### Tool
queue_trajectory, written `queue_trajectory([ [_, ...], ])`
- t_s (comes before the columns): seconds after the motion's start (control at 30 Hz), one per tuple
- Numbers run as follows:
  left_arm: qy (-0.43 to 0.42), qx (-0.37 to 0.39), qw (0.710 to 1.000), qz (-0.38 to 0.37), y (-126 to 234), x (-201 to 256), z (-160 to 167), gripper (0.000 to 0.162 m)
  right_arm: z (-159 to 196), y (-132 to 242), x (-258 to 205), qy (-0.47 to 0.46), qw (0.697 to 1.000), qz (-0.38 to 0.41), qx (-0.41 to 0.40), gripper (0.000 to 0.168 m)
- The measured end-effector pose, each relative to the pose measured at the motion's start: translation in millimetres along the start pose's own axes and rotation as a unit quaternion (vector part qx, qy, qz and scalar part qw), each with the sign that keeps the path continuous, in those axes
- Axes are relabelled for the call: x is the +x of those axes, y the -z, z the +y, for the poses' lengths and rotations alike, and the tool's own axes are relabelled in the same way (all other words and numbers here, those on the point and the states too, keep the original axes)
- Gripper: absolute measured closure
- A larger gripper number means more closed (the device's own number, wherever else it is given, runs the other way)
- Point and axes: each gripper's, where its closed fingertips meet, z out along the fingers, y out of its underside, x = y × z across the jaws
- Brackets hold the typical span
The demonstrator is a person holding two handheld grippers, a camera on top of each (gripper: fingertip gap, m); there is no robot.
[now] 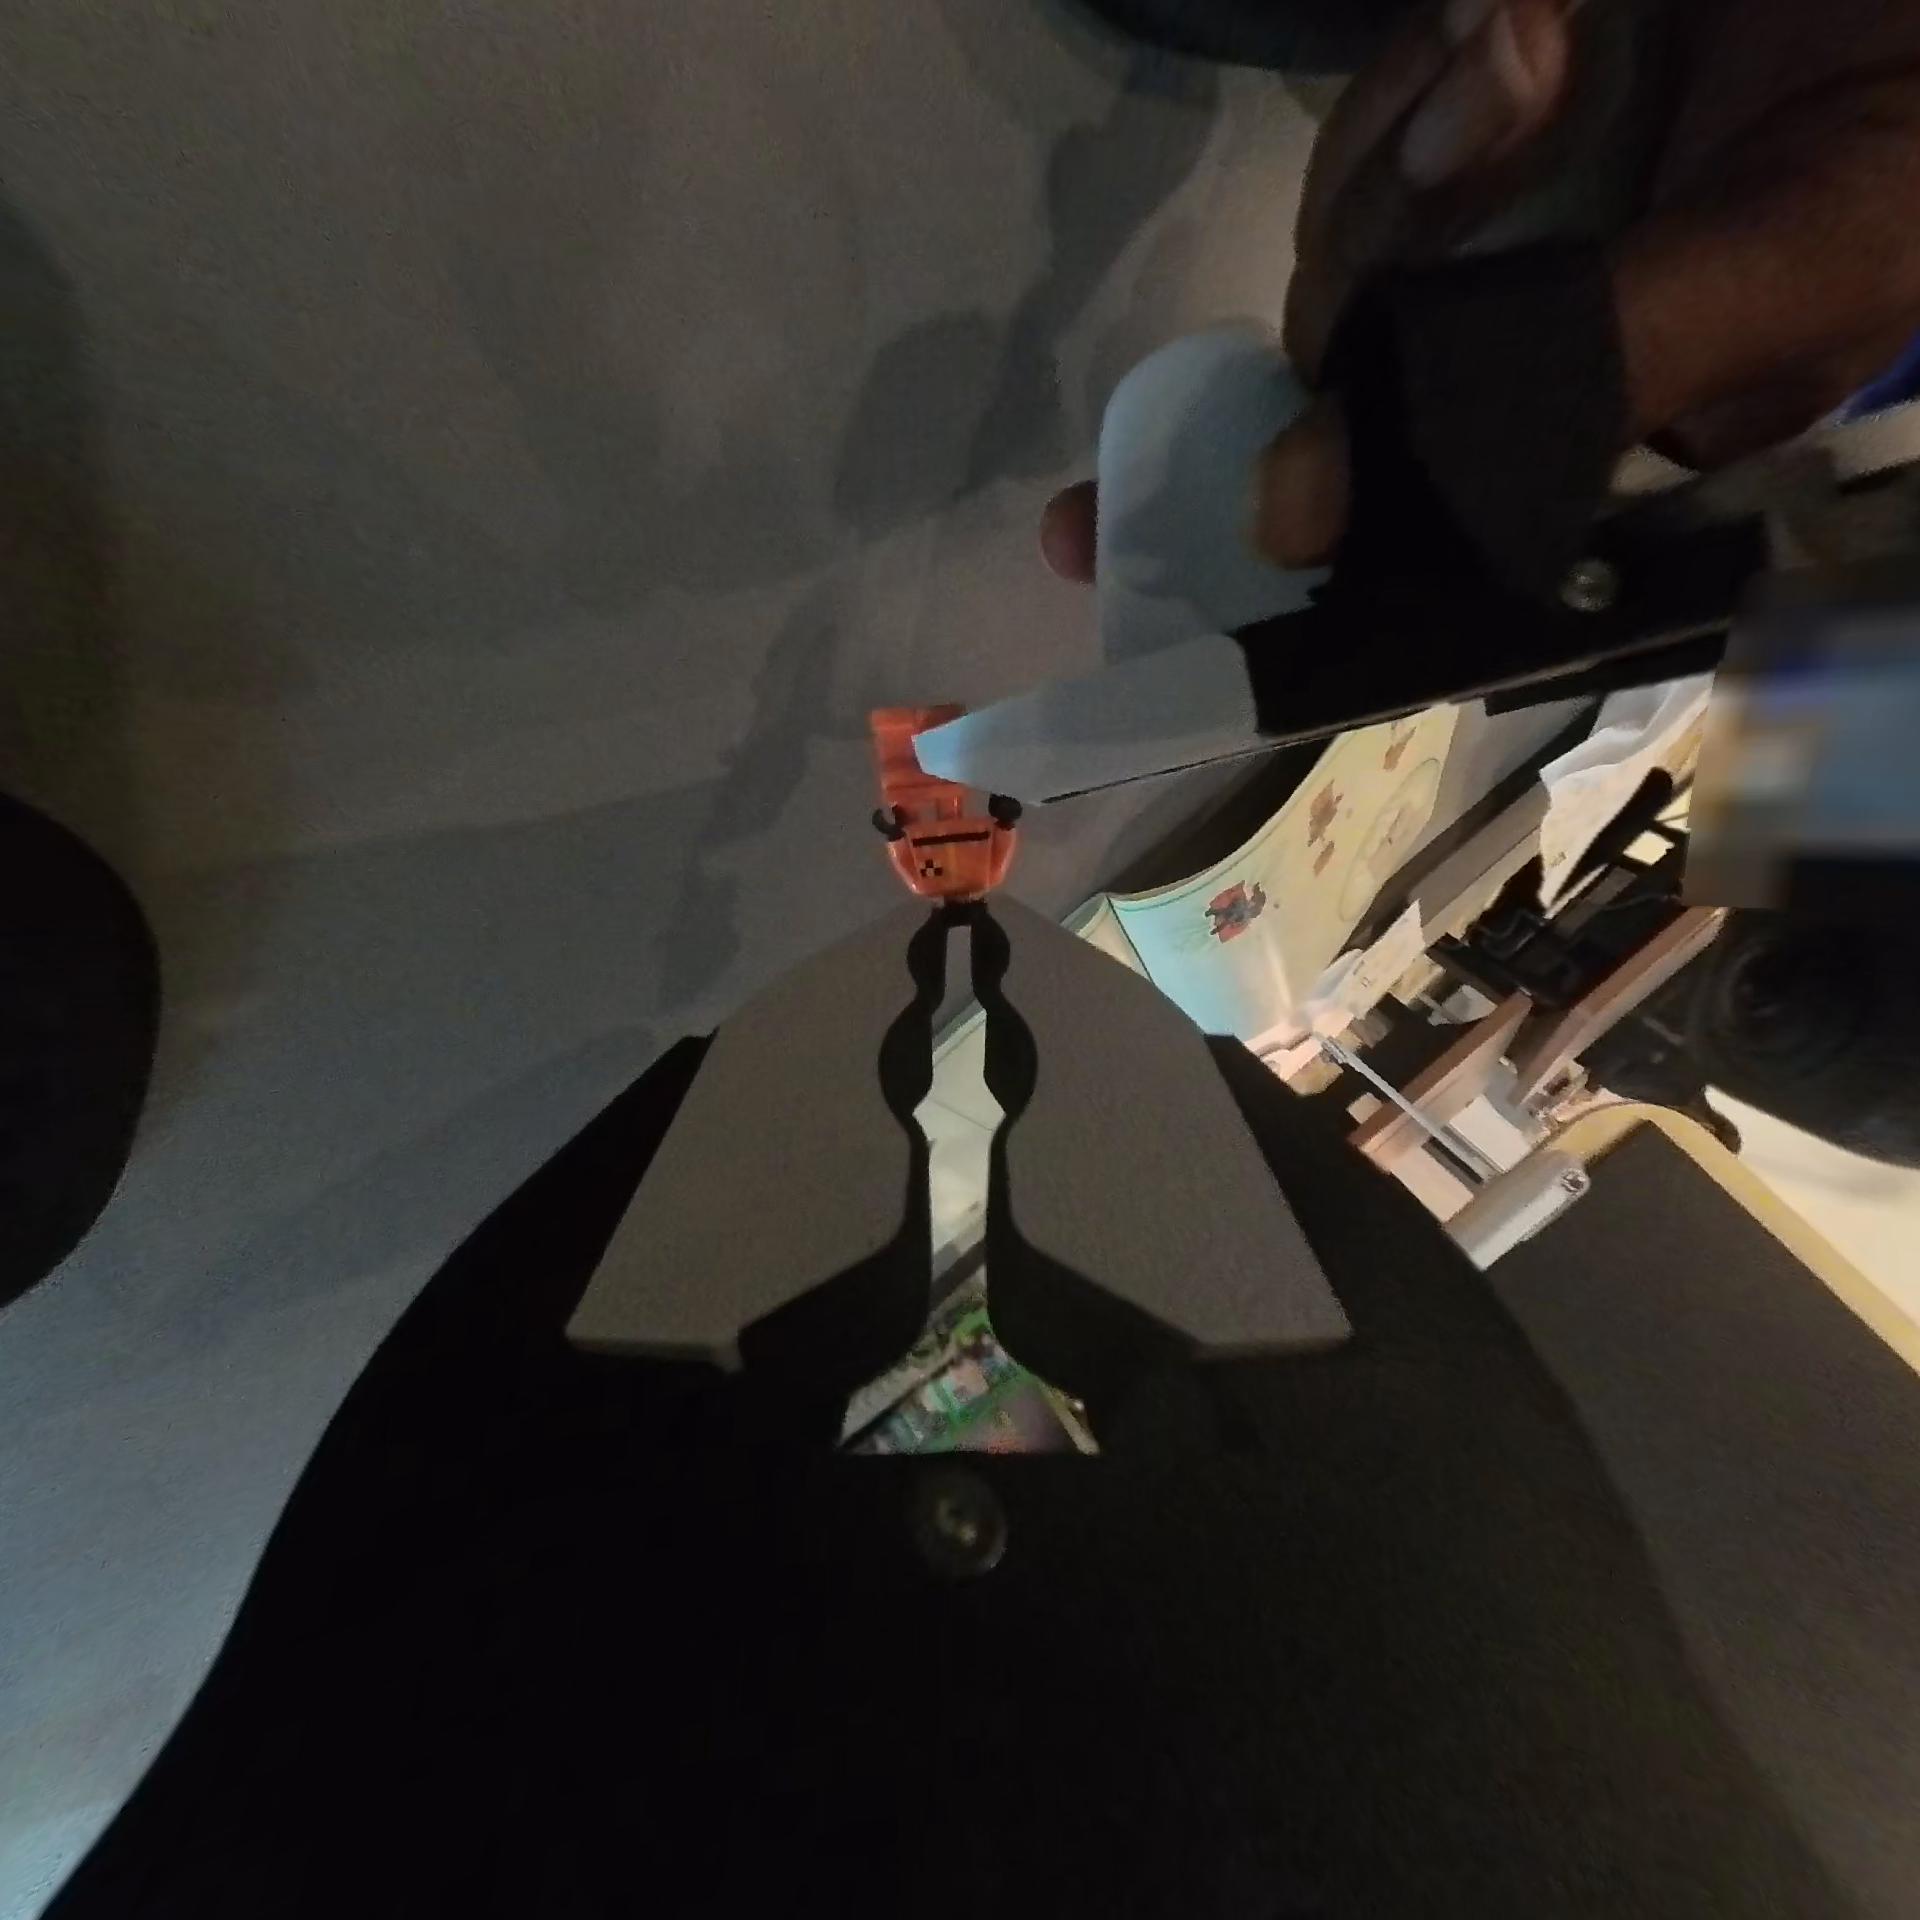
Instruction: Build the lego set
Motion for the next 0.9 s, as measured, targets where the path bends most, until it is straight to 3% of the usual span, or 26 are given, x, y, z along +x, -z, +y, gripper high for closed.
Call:
queue_trajectory([
  [0.57, 0.033, 0.022, 0.998, 0.041, 4.9, 5.2, -4.9, 0.156, 1.4, 3.9, 3.3, 0.010, 1.000, 0.018, -0.010, 0.164],
  [0.9, -0.038, 0.063, 0.997, 0.013, 10.4, 8.0, -15.3, 0.156, 2.7, 14.7, 9.7, -0.022, 0.999, 0.028, 0.011, 0.164],
])
